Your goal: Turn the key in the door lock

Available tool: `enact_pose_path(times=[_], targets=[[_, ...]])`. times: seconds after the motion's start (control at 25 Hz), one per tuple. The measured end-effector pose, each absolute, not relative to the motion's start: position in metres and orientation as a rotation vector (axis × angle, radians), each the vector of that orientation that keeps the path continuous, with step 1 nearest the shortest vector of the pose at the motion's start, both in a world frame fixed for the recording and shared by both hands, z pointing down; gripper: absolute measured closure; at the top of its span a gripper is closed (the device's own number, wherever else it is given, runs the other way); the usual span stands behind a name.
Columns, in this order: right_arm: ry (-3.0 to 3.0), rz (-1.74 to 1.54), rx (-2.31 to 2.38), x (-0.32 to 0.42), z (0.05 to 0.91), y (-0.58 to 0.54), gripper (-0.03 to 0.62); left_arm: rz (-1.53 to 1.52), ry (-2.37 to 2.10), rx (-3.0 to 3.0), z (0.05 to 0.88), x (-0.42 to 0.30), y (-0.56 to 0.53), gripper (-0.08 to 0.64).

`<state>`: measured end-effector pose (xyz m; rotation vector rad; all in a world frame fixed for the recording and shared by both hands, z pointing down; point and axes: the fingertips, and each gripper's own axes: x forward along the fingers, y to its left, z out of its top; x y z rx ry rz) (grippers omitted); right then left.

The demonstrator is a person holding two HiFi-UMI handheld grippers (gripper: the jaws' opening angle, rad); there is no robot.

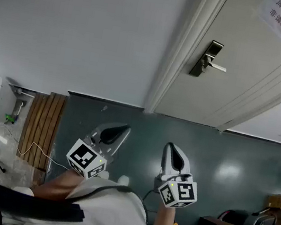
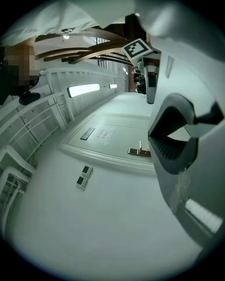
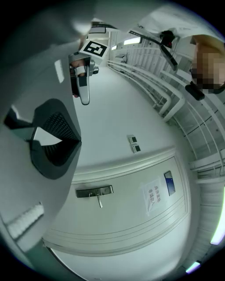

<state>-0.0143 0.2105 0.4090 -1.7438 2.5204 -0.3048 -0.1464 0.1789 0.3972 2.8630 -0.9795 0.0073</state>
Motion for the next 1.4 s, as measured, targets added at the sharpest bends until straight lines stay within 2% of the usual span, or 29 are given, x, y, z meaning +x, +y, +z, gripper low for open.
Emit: enact_pose_path(times=[1.4], targets=[[2.509,-0.431,-1.701,0.084,0.447,0.196,0.583,0.097,-1.037,2.841,0.419,-0.061,0.163,0.557]])
